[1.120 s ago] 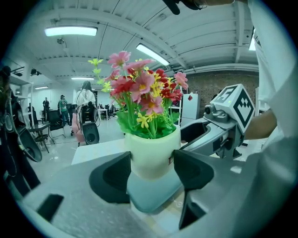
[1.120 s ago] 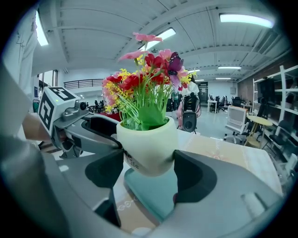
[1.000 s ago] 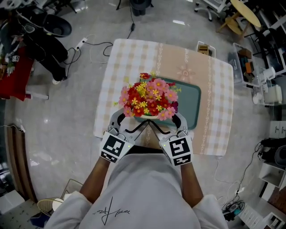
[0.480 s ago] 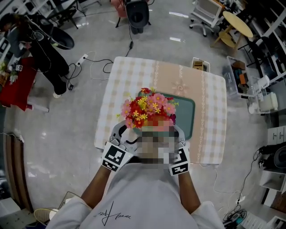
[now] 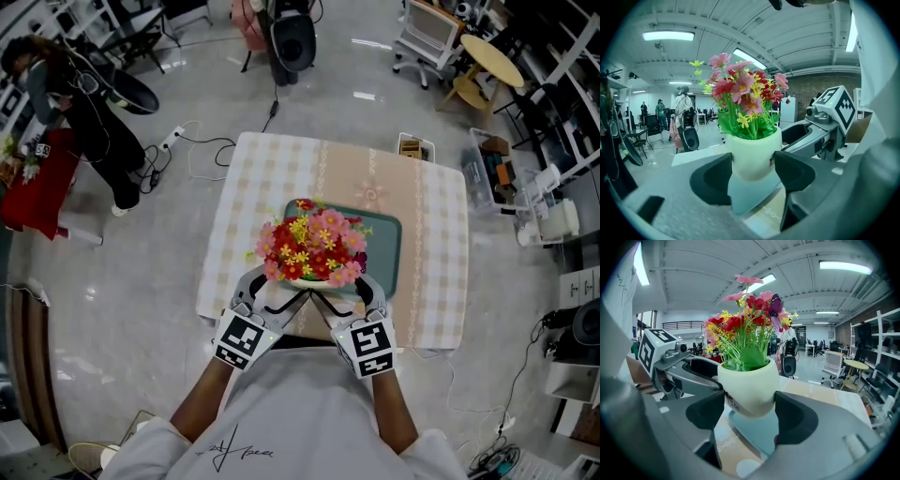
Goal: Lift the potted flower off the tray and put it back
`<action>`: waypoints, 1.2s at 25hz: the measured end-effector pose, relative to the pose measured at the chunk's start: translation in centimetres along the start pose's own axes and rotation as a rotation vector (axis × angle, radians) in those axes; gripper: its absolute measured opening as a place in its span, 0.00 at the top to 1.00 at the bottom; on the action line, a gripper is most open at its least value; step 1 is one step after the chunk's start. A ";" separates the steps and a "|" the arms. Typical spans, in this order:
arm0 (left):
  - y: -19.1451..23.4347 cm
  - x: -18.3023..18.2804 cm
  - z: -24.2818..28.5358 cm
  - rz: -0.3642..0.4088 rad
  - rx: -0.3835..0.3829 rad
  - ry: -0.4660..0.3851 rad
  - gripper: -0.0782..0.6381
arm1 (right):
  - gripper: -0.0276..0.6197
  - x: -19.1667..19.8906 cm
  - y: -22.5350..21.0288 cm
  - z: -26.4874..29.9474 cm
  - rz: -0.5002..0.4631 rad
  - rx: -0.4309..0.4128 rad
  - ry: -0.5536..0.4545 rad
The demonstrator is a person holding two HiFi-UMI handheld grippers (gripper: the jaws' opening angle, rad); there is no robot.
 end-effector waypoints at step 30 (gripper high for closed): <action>0.5 -0.7 0.7 0.001 0.047 -0.041 0.49 | 0.42 -0.7 -0.6 -0.2 0.011 0.051 -0.033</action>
Point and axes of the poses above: the fingertips, and each gripper's own axes: z forward along the fingers, y to its left, x out of its underside, the point moved 4 cm from there along -z, backward along the fingers, and after that the axes turned 4 degrees about -x, right-handed, at the moved point
